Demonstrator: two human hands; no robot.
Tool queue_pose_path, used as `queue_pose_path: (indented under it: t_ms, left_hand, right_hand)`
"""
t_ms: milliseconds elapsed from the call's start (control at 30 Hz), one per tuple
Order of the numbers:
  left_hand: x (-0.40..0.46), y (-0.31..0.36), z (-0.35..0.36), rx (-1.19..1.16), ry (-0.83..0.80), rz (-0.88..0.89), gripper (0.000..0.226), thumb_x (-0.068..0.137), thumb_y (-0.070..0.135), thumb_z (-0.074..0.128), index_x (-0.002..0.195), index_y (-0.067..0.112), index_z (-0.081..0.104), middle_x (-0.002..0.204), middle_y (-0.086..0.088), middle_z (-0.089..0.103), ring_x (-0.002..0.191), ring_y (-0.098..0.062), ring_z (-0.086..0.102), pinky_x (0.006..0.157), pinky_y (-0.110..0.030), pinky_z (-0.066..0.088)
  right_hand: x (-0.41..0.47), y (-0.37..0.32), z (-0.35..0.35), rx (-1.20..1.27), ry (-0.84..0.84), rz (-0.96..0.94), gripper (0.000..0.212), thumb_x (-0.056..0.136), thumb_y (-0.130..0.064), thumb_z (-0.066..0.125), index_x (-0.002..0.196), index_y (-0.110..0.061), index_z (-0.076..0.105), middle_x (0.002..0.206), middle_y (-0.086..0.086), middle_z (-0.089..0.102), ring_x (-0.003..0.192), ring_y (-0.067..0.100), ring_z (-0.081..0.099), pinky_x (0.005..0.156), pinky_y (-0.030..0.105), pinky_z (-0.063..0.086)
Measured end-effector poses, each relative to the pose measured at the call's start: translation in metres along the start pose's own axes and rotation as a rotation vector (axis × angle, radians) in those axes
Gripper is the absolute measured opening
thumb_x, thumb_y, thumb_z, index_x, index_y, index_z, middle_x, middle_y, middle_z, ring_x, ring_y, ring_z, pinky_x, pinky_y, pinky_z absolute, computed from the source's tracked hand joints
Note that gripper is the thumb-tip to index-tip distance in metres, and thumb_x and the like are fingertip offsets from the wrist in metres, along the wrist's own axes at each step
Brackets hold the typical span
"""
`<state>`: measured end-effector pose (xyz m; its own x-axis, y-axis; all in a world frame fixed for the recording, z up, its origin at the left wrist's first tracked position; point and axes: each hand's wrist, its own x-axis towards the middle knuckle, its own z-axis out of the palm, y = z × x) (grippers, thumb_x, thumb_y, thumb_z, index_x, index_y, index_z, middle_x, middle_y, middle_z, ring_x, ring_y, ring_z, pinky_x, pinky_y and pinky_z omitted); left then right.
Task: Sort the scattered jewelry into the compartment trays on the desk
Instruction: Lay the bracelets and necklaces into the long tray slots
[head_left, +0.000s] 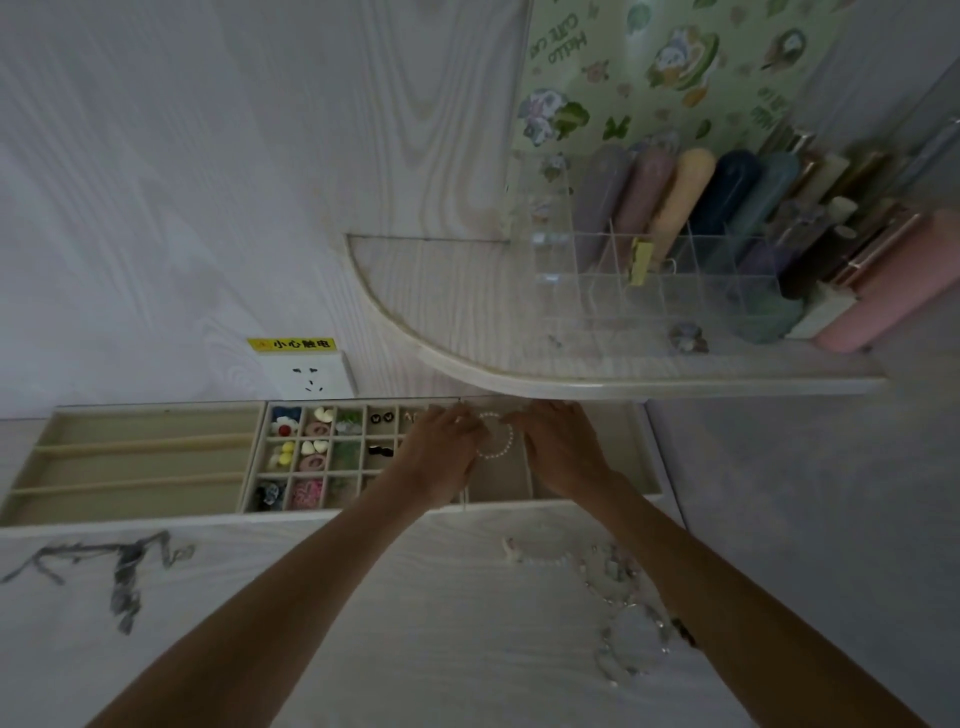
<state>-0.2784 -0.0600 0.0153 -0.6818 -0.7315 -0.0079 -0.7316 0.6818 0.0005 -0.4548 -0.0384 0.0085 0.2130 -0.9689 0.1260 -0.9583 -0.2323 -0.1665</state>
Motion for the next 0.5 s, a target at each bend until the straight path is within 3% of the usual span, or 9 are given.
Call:
queue_pose_path:
  t_ms: [133,200,267,333,400,500]
  left_hand:
    - [-0.002,0.001,0.009,0.097,-0.053,0.051,0.032,0.05,0.04,0.079,0.077,0.023,0.075,0.084,0.007,0.073,0.087,-0.017,0.069,0.077,-0.029,0.054]
    - [-0.001,0.0,0.009,0.15,-0.061,0.066,0.028,0.057,0.042,0.072,0.079,0.025,0.076,0.086,0.007,0.073,0.088,-0.016,0.068,0.081,-0.03,0.053]
    - [0.0,-0.003,0.008,0.158,-0.07,0.077,0.032,0.067,0.042,0.053,0.08,0.026,0.077,0.088,0.007,0.074,0.09,-0.015,0.068,0.084,-0.033,0.052]
    - [0.001,-0.005,0.006,0.137,-0.086,0.077,0.047,0.07,0.037,0.034,0.08,0.024,0.077,0.089,0.005,0.074,0.093,-0.016,0.068,0.086,-0.035,0.052]
    - [0.0,-0.004,0.003,0.137,-0.08,0.07,0.051,0.069,0.035,0.03,0.082,0.023,0.077,0.093,0.003,0.074,0.095,-0.018,0.068,0.087,-0.038,0.052]
    - [-0.004,0.0,-0.003,0.101,-0.078,0.03,0.05,0.075,0.035,0.031,0.096,0.024,0.075,0.105,0.0,0.072,0.105,-0.021,0.065,0.092,-0.041,0.049]
  right_hand:
    - [-0.001,0.002,0.002,-0.128,-0.077,-0.04,0.044,0.052,-0.007,0.08,0.091,-0.027,0.074,0.101,0.004,0.068,0.098,0.028,0.065,0.075,0.037,0.052]
    - [0.001,0.002,0.001,-0.109,-0.067,-0.022,0.047,0.051,-0.004,0.079,0.094,-0.023,0.074,0.104,0.007,0.069,0.102,0.031,0.065,0.081,0.044,0.052]
    - [0.003,0.003,0.0,-0.076,-0.086,-0.004,0.048,0.06,-0.002,0.075,0.105,-0.018,0.071,0.114,0.01,0.066,0.114,0.033,0.059,0.093,0.049,0.047]
    - [0.002,0.003,-0.003,-0.052,-0.158,0.016,0.047,0.08,-0.005,0.059,0.125,-0.018,0.059,0.135,0.01,0.052,0.132,0.03,0.041,0.107,0.047,0.032]
    - [0.001,0.004,-0.005,-0.074,-0.239,0.045,0.051,0.088,-0.009,0.048,0.137,-0.025,0.046,0.143,0.007,0.041,0.137,0.026,0.031,0.108,0.042,0.025]
    - [-0.006,0.003,-0.011,-0.139,-0.263,0.033,0.057,0.089,-0.013,0.045,0.142,-0.032,0.034,0.132,0.005,0.047,0.124,0.026,0.04,0.099,0.037,0.028]
